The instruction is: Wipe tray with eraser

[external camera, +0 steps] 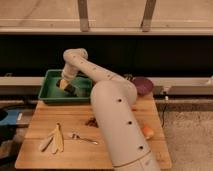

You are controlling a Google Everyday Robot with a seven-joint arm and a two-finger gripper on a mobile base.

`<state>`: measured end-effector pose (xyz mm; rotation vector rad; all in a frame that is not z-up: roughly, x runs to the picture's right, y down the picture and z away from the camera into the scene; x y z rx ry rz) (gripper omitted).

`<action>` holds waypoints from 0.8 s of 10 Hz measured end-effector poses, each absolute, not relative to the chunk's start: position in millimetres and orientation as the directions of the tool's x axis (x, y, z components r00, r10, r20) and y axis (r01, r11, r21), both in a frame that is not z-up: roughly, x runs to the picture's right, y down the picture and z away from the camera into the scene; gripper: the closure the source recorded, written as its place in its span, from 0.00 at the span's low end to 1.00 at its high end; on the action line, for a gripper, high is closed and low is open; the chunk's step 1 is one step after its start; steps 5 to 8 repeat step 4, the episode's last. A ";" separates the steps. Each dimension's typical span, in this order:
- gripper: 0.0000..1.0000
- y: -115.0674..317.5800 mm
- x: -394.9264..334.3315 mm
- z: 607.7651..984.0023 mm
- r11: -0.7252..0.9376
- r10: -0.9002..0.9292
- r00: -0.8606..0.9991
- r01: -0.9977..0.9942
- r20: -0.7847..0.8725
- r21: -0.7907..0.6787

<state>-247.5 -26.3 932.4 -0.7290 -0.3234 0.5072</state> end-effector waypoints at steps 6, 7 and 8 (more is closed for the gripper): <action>1.00 -12.5 -250.1 918.7 0.626 0.542 0.833 -0.312 0.112 -0.714; 1.00 -12.5 -250.1 918.7 0.626 0.542 0.833 -0.312 0.112 -0.714; 1.00 -12.5 -250.1 918.7 0.626 0.542 0.833 -0.312 0.112 -0.714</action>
